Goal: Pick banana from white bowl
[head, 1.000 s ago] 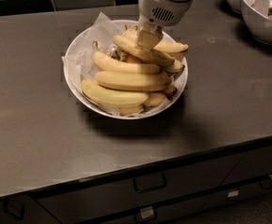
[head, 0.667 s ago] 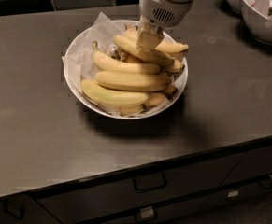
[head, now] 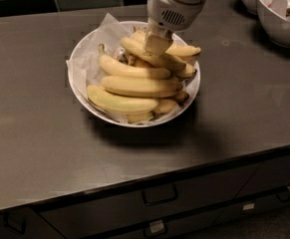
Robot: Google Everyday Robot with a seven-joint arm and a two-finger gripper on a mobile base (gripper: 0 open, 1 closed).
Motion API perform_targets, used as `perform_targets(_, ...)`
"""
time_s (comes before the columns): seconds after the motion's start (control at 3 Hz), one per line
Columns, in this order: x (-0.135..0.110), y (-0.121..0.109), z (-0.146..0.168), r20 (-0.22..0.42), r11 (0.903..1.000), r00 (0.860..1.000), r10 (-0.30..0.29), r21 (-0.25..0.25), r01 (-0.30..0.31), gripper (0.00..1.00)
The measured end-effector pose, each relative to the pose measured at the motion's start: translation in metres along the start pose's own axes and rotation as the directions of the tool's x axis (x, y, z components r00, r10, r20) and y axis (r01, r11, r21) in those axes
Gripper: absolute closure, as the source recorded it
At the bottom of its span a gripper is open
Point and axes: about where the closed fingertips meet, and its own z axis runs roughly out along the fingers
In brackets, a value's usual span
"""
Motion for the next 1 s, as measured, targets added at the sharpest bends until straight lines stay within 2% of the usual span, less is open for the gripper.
perform_targets(0.33, -0.0031, 0.0045, 0.0034, 0.007, 0.9996, 1.000, -0.003, -0.026, 0.003, 0.59)
perform_targets(1.0, -0.0005, 0.0042, 0.0102, -0.006, 0.9995, 1.000, 0.011, -0.030, -0.011, 0.60)
